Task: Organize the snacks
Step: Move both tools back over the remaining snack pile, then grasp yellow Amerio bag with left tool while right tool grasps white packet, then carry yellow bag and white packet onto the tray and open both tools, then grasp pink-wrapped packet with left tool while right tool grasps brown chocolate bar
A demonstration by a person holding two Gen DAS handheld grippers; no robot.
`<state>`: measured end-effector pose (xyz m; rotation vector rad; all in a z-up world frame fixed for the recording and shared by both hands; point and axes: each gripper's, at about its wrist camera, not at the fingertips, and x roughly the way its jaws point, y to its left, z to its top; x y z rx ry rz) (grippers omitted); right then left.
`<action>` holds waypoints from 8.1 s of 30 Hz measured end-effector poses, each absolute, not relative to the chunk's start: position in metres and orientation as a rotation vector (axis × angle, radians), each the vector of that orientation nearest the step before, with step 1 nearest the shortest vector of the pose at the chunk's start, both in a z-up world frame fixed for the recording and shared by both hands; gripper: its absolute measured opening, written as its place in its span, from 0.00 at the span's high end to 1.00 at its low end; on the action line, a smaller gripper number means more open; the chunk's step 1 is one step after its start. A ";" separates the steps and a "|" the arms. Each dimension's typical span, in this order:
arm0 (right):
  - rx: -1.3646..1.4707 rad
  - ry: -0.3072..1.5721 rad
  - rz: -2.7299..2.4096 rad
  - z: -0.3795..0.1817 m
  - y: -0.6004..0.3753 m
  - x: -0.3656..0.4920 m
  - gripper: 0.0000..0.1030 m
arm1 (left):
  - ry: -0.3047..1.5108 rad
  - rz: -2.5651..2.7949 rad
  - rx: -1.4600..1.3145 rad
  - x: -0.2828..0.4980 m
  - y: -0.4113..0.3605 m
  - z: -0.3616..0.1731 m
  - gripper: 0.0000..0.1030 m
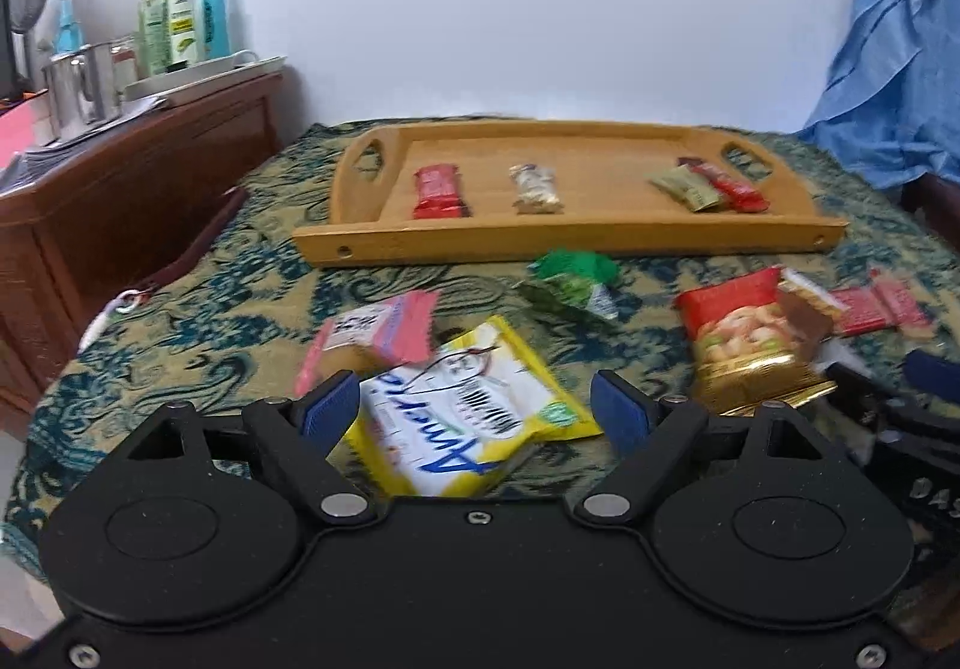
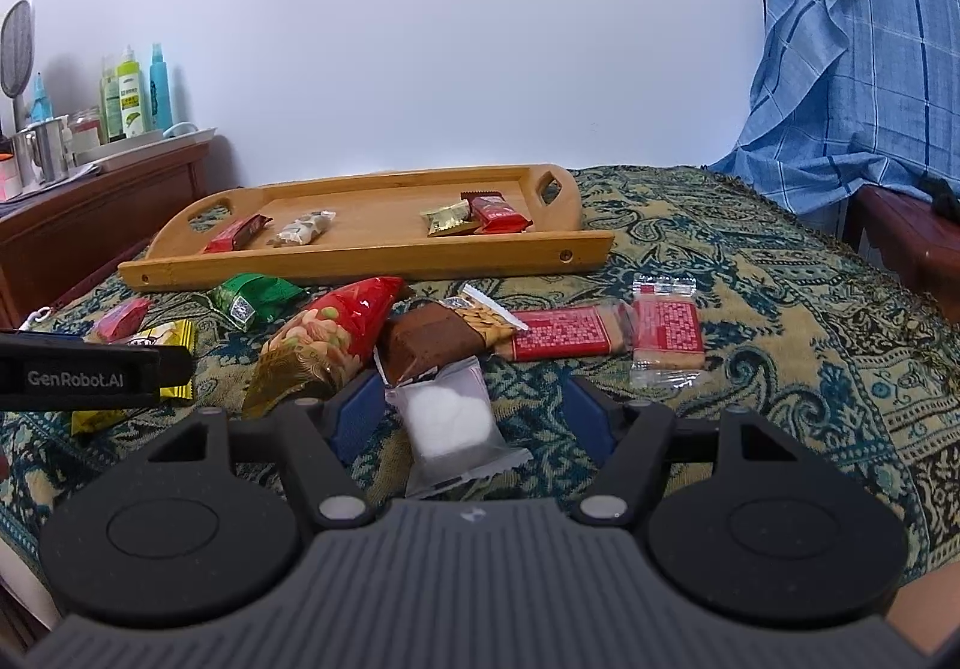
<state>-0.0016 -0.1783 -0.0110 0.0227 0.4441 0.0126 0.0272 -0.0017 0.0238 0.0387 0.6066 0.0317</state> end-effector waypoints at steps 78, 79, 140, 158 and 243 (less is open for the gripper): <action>0.048 0.306 0.041 0.030 -0.181 0.035 0.65 | 0.639 -0.221 0.059 0.052 -0.034 0.016 0.66; 0.050 0.305 0.041 0.030 -0.181 0.035 0.65 | 0.626 -0.213 0.082 0.049 -0.036 0.016 0.81; 0.110 0.567 0.169 0.010 -0.152 0.201 0.65 | 0.606 -0.144 -0.071 0.228 -0.004 0.044 0.86; 0.232 0.496 0.179 0.014 -0.180 0.172 0.28 | 0.568 -0.135 -0.050 0.203 -0.008 0.061 0.48; -0.024 0.544 0.186 -0.006 -0.172 0.073 0.37 | 0.633 0.064 0.015 0.048 0.025 0.019 0.52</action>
